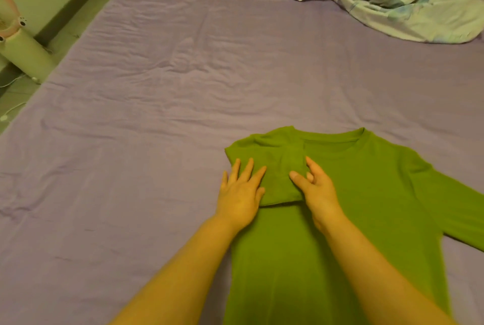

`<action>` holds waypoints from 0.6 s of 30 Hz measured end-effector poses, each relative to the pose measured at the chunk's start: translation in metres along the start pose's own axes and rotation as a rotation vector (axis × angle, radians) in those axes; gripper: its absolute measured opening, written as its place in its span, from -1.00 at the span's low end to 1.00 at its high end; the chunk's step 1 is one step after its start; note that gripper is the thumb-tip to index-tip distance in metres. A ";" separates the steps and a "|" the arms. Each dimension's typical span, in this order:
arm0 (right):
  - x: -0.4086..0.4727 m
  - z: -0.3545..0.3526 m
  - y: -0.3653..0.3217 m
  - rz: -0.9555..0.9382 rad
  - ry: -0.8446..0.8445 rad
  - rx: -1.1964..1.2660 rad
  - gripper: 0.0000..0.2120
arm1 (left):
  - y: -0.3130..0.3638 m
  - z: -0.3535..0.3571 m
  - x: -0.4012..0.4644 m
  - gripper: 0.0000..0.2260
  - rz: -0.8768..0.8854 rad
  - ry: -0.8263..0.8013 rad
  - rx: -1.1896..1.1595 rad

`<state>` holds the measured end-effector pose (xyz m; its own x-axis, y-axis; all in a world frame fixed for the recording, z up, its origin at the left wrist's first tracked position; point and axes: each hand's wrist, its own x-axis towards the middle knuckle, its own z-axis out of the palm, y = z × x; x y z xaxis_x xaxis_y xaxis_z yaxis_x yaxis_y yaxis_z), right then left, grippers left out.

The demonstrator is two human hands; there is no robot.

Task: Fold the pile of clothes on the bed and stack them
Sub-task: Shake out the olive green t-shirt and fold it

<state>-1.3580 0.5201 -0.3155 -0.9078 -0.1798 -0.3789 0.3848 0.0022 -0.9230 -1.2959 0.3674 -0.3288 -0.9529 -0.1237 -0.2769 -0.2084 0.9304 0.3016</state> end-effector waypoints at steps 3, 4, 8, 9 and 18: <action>0.004 -0.016 0.003 0.010 0.068 0.029 -0.50 | 0.006 0.011 0.008 -0.45 -0.056 -0.048 0.057; 0.008 -0.021 0.005 0.022 0.084 0.018 -0.48 | 0.007 0.015 0.009 -0.43 -0.058 -0.043 0.070; 0.012 -0.038 0.017 0.081 0.105 -0.090 -0.42 | 0.004 0.031 0.009 -0.40 -0.087 -0.021 0.190; 0.011 -0.042 0.018 0.086 0.105 -0.110 -0.42 | 0.002 0.032 0.008 -0.40 -0.095 -0.027 0.205; -0.012 -0.121 0.007 0.179 0.159 -0.197 -0.66 | 0.068 0.013 0.004 -0.59 0.030 0.016 0.189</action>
<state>-1.3650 0.6416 -0.3254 -0.8490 -0.0036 -0.5284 0.5156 0.2134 -0.8298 -1.3107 0.4347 -0.3212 -0.9617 -0.0990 -0.2557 -0.1363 0.9818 0.1325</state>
